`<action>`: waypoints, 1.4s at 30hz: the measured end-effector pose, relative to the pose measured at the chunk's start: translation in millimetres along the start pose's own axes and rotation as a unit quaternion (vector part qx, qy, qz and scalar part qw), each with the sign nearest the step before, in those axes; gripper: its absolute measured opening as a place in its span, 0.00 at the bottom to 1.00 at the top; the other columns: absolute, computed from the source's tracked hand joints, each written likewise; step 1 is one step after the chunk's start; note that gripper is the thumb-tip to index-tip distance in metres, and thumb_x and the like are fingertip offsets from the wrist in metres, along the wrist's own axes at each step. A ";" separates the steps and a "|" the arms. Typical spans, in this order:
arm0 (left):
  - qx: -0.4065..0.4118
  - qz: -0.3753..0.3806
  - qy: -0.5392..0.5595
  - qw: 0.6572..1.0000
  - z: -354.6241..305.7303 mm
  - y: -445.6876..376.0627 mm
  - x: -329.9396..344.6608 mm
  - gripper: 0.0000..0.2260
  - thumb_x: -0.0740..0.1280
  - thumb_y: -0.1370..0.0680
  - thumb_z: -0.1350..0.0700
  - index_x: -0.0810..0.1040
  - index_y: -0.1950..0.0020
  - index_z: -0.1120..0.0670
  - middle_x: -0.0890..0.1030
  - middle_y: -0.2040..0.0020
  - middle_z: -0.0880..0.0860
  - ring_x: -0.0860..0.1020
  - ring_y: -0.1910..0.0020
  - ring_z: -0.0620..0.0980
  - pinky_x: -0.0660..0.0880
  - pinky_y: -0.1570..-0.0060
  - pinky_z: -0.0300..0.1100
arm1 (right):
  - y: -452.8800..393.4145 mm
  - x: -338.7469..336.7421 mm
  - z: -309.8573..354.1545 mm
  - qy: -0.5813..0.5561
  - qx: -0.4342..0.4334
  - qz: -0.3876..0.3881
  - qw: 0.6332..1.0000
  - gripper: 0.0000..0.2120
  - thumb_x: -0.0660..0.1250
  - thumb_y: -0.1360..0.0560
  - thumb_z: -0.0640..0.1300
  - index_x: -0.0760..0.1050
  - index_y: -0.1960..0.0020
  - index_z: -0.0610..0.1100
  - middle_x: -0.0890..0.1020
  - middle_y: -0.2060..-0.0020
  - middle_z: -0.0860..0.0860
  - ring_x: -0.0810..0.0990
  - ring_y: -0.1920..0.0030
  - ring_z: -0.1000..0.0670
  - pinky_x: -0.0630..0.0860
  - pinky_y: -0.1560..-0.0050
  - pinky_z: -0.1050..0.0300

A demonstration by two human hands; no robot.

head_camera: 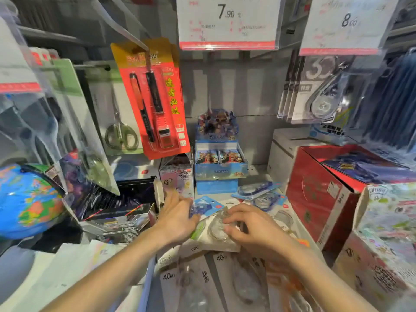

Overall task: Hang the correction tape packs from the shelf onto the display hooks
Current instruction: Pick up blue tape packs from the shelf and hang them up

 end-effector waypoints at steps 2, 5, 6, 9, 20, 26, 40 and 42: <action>0.003 0.004 0.014 1.000 1.6 -3.9 0.9 0.23 0.66 0.18 0.46 0.71 0.27 0.56 0.73 0.31 0.58 0.69 0.29 0.57 0.67 0.30 0.47 | -0.5 0.7 -3.6 -0.007 0.009 0.006 1.000 0.16 0.67 0.19 0.56 0.83 0.36 0.52 0.78 0.32 0.55 0.76 0.31 0.53 0.64 0.35 0.65; 0.008 -0.020 0.034 0.999 3.2 -5.9 1.9 0.25 0.67 0.19 0.44 0.71 0.26 0.56 0.76 0.35 0.57 0.72 0.33 0.56 0.70 0.35 0.47 | -2.8 0.3 -7.3 -0.034 0.020 0.009 0.999 0.14 0.69 0.21 0.55 0.84 0.39 0.52 0.79 0.36 0.56 0.77 0.35 0.56 0.65 0.41 0.67; 0.010 -0.031 0.042 0.999 2.8 -4.9 1.9 0.26 0.66 0.19 0.43 0.70 0.26 0.55 0.77 0.37 0.57 0.72 0.32 0.56 0.70 0.34 0.47 | -3.3 0.3 -8.4 -0.047 0.025 0.008 0.999 0.12 0.70 0.21 0.54 0.85 0.41 0.52 0.80 0.38 0.56 0.78 0.37 0.56 0.67 0.40 0.65; 0.027 -0.079 0.071 0.994 -1.3 1.0 -4.3 0.28 0.65 0.19 0.41 0.70 0.24 0.54 0.76 0.36 0.56 0.69 0.29 0.54 0.67 0.30 0.47 | -2.8 -2.3 -14.1 -0.127 0.068 -0.034 0.989 0.06 0.72 0.22 0.50 0.85 0.47 0.52 0.84 0.52 0.59 0.82 0.53 0.58 0.76 0.47 0.59; 0.150 -0.123 0.202 0.960 -40.9 28.8 -24.4 0.20 0.73 0.26 0.38 0.76 0.36 0.41 0.72 0.40 0.38 0.69 0.38 0.29 0.65 0.40 0.24 | -5.8 -25.1 -15.6 -0.519 0.180 -0.165 0.819 0.08 0.66 0.17 0.37 0.77 0.38 0.38 0.88 0.63 0.45 0.86 0.67 0.50 0.84 0.62 0.56; 0.112 -0.081 0.358 0.923 -44.5 29.3 -28.7 0.23 0.77 0.26 0.47 0.75 0.34 0.46 0.75 0.35 0.40 0.77 0.46 0.26 0.73 0.51 0.25 | 7.7 -44.3 -18.0 -0.571 0.173 -0.200 0.777 0.07 0.64 0.17 0.32 0.79 0.41 0.33 0.89 0.61 0.44 0.88 0.64 0.51 0.85 0.62 0.59; 0.018 -0.114 0.466 0.877 -25.3 14.4 -31.4 0.13 0.76 0.24 0.57 0.77 0.44 0.48 0.87 0.51 0.44 0.87 0.56 0.43 0.83 0.51 0.48 | 1.8 -56.1 -58.4 -0.033 0.171 -0.163 0.971 0.16 0.67 0.18 0.47 0.77 0.31 0.47 0.81 0.41 0.49 0.80 0.41 0.47 0.73 0.43 0.56; 0.010 -0.114 0.463 0.879 -24.0 13.1 -29.1 0.13 0.76 0.23 0.57 0.76 0.45 0.47 0.86 0.52 0.43 0.87 0.56 0.43 0.83 0.51 0.48 | -11.6 -44.9 -61.5 0.030 0.148 -0.123 0.981 0.20 0.68 0.19 0.48 0.76 0.28 0.47 0.76 0.33 0.46 0.73 0.31 0.44 0.68 0.33 0.54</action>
Point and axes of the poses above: each hand's wrist, its own y-axis away from the middle knuckle, its own x-axis out of the palm, z = x × y, the point moved 5 cm from there along -y, towards the middle knuckle
